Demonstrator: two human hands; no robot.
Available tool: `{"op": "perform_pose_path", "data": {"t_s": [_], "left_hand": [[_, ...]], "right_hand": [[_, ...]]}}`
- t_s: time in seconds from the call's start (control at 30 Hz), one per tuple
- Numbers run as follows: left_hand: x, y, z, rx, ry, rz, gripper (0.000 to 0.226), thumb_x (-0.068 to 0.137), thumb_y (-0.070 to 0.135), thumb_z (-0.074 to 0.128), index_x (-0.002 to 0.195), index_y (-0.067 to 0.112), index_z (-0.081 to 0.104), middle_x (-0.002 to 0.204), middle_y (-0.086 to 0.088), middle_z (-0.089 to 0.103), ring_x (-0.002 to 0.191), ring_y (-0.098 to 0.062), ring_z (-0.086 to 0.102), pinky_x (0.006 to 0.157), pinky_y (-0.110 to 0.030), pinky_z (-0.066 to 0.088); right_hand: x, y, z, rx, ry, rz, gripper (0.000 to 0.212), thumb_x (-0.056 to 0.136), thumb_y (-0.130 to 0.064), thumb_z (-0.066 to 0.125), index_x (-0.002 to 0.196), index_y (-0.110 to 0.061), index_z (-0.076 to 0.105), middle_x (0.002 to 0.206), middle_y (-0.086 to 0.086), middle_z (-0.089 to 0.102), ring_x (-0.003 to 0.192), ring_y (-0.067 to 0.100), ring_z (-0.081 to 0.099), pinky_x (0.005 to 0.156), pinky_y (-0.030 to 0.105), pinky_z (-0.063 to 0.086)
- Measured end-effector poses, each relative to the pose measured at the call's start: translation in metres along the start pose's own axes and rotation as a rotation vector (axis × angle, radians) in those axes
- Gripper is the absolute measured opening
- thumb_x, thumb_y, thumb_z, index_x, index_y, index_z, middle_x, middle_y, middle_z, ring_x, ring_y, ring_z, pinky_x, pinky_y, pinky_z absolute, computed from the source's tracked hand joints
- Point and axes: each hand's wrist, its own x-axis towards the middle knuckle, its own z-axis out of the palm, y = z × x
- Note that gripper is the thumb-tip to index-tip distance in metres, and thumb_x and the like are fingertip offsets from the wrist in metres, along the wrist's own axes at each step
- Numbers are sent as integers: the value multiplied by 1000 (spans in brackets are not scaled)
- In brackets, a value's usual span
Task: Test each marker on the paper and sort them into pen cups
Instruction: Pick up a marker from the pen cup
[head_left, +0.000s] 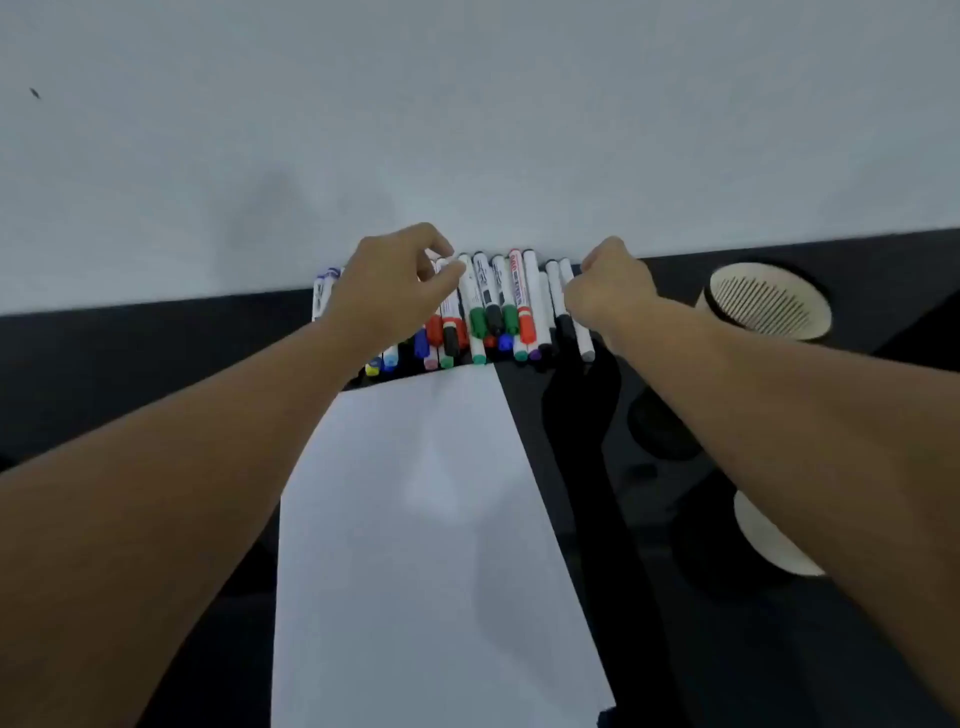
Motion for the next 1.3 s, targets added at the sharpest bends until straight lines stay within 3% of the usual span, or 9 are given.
{"op": "perform_pose_path", "data": {"t_s": [0.27, 0.53, 0.7, 0.83, 0.9, 1.0, 1.13, 1.2, 1.3], "left_hand": [[-71, -16, -7, -16, 66, -67, 18, 95, 40, 65, 105, 26, 68, 70, 8, 65, 62, -12, 62, 69, -34, 56], [-148, -40, -22, -7, 120, -134, 22, 97, 34, 66, 115, 20, 68, 73, 9, 62, 65, -6, 56, 63, -21, 43], [-157, -34, -20, -34, 174, -69, 38, 101, 30, 60, 137, 22, 59, 94, 11, 63, 86, -8, 60, 81, -35, 56], [-159, -33, -16, 75, 126, -18, 55, 104, 34, 54, 156, 32, 36, 141, 4, 52, 126, -18, 45, 101, -33, 43], [-161, -31, -19, 192, 68, 26, 57, 104, 34, 53, 157, 32, 32, 149, 4, 47, 131, -20, 39, 104, -35, 39], [-167, -34, -22, 271, -35, 51, 47, 104, 35, 54, 150, 30, 47, 145, 4, 54, 126, -20, 45, 103, -36, 43], [-173, -44, -25, 255, -98, 28, 30, 103, 32, 57, 131, 25, 64, 115, 10, 64, 100, -9, 50, 84, -26, 44], [-176, -47, -26, 243, -88, 24, 27, 102, 30, 58, 127, 24, 65, 108, 14, 59, 96, -7, 50, 83, -27, 46], [-180, -46, -26, 218, -58, 3, 27, 102, 30, 59, 127, 22, 64, 109, 12, 60, 95, -8, 52, 78, -19, 41]], "right_hand": [[-34, 39, 21, -209, 21, -19, 54, 96, -16, 60, 143, -5, 35, 141, 24, 43, 127, 43, 50, 99, 50, 50], [-83, 39, 23, -5, 200, 67, 44, 103, -21, 50, 142, -3, 41, 146, 22, 36, 125, 39, 49, 95, 41, 43], [-120, 37, 32, 111, 270, -272, 28, 100, -11, 56, 127, -10, 49, 121, 10, 37, 97, 30, 55, 84, 35, 48], [-141, 46, 48, -10, 43, -577, 28, 94, 0, 49, 117, -16, 53, 107, 7, 50, 96, 31, 53, 82, 46, 50], [-146, 50, 55, -84, -79, -670, 30, 93, -1, 49, 116, -21, 53, 107, 4, 53, 101, 28, 51, 84, 45, 49], [-149, 50, 61, -110, -136, -716, 32, 95, -1, 49, 117, -25, 53, 104, 1, 53, 101, 26, 49, 82, 42, 46], [-151, 44, 67, -221, -114, -807, 30, 97, -7, 50, 119, -26, 52, 101, -6, 49, 96, 22, 46, 87, 44, 45], [-154, 39, 68, -369, -58, -855, 22, 101, -23, 51, 123, -28, 52, 106, -9, 51, 101, 19, 48, 97, 42, 40], [-158, 26, 72, -529, -8, -975, 37, 102, -52, 47, 133, -31, 50, 115, -10, 56, 110, 15, 51, 108, 42, 29]]}}
